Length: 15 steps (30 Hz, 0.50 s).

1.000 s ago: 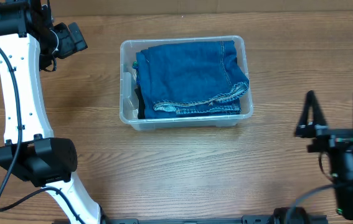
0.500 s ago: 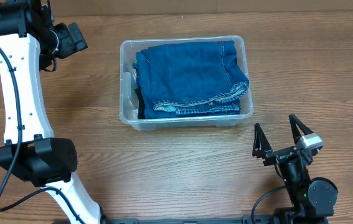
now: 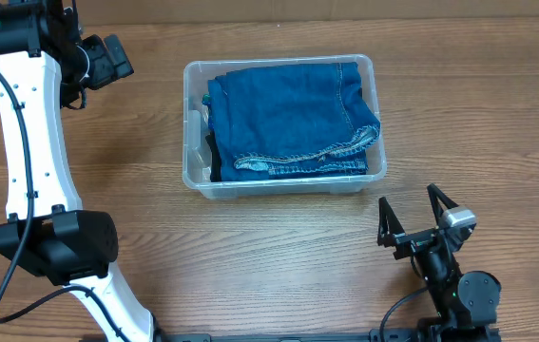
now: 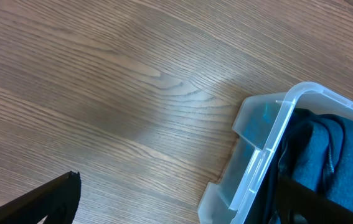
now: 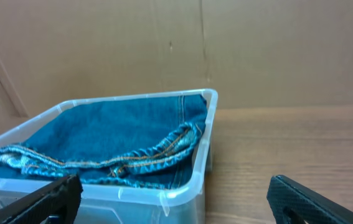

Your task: Pack container

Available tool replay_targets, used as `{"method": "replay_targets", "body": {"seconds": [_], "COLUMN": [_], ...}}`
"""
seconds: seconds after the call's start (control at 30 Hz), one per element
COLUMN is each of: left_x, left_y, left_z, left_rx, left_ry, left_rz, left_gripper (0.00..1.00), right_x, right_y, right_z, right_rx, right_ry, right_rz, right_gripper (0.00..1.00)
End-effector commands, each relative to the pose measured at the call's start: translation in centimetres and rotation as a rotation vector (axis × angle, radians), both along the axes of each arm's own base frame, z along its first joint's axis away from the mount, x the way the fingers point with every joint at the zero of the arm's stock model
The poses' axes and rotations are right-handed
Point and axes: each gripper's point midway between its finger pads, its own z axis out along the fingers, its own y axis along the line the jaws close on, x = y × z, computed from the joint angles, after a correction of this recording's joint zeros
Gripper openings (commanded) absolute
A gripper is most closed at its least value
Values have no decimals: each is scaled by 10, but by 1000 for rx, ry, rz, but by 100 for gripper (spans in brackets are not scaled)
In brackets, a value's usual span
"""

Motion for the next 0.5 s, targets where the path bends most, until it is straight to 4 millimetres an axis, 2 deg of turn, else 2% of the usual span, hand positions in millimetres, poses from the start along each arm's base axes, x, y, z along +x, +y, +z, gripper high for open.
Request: {"method": "replay_targets", "body": {"seconds": [0.0, 0.47], "left_x": [2, 2], "left_y": [2, 2], "left_z": [7, 7], "left_rx": [7, 7], "left_ry": [-23, -23], "left_rz": [-5, -5], "left_gripper": [100, 100], "right_x": [0, 1], "right_y": [2, -1], "right_z": [-8, -9], "right_rx": [2, 2], "right_ry": [12, 13], "right_rz": [10, -8], "right_gripper": [100, 100]}}
